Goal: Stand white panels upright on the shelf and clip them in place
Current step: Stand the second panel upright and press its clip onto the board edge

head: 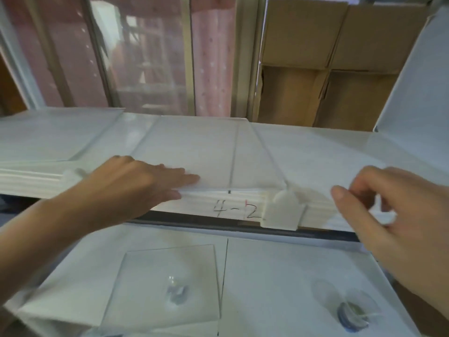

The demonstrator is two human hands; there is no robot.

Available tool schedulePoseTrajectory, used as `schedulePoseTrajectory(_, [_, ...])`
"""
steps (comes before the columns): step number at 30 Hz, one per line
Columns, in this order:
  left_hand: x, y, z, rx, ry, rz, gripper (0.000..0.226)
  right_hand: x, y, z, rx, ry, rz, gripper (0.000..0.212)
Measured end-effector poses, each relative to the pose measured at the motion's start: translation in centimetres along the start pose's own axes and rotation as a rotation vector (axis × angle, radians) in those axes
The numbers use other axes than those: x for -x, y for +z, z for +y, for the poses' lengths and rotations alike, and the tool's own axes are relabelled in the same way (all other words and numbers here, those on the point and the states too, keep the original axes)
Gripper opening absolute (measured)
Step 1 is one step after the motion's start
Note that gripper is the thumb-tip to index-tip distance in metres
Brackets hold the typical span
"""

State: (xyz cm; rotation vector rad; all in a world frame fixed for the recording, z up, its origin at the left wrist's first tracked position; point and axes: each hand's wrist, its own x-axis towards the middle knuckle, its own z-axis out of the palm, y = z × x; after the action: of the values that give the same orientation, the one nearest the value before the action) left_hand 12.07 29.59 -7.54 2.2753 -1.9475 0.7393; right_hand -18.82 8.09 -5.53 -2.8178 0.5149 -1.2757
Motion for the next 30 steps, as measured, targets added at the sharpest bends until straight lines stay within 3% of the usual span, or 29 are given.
schedulePoseTrajectory(3, [0.2,-1.2,-1.8,-0.126,0.162,0.096,0.042,-2.9,2.4,-3.5,-0.042,-0.026,-0.175,0.034])
schedulePoseTrajectory(6, [-0.3,-3.3,-3.2,-0.233,0.216,0.165,0.057,-6.4,4.7,-6.0,0.118,-0.057,-0.404,0.050])
schedulePoseTrajectory(10, [-3.1,-5.8,-4.2,-0.313,0.198,0.328,0.055,-10.6,5.3,-6.8,0.497,-0.180,-0.286,0.050])
schedulePoseTrajectory(13, [-6.6,-6.9,-4.0,-0.348,0.276,0.540,0.047,-13.1,4.2,-6.2,0.681,-0.162,-0.355,0.037])
schedulePoseTrajectory(17, [-10.9,-7.6,-1.9,-0.317,0.401,0.810,0.033,-13.6,3.3,-5.3,0.635,0.051,-0.589,0.024])
schedulePoseTrajectory(19, [-12.2,-7.4,-0.1,-0.244,0.334,0.973,0.031,-13.0,3.4,-4.6,0.531,0.198,-0.690,0.017])
schedulePoseTrajectory(21, [-12.3,-7.0,2.4,-0.087,0.229,1.050,0.035,-12.0,3.6,-3.9,0.412,0.300,-0.655,0.018])
schedulePoseTrajectory(24, [-10.5,-5.0,6.4,0.203,0.091,0.948,0.030,-10.5,4.0,-3.3,0.172,0.458,-0.539,0.028])
schedulePoseTrajectory(27, [-8.9,-2.1,8.7,0.427,-0.054,0.454,0.042,-9.5,5.1,-3.7,-0.093,0.563,-0.473,0.028])
schedulePoseTrajectory(29, [-8.8,0.1,9.3,0.415,-0.100,0.108,0.064,-9.1,5.7,-3.7,-0.143,0.641,-0.428,0.014])
schedulePoseTrajectory(30, [-8.8,1.0,9.5,0.371,-0.089,0.020,0.069,-9.0,5.8,-3.6,-0.146,0.665,-0.415,0.011])
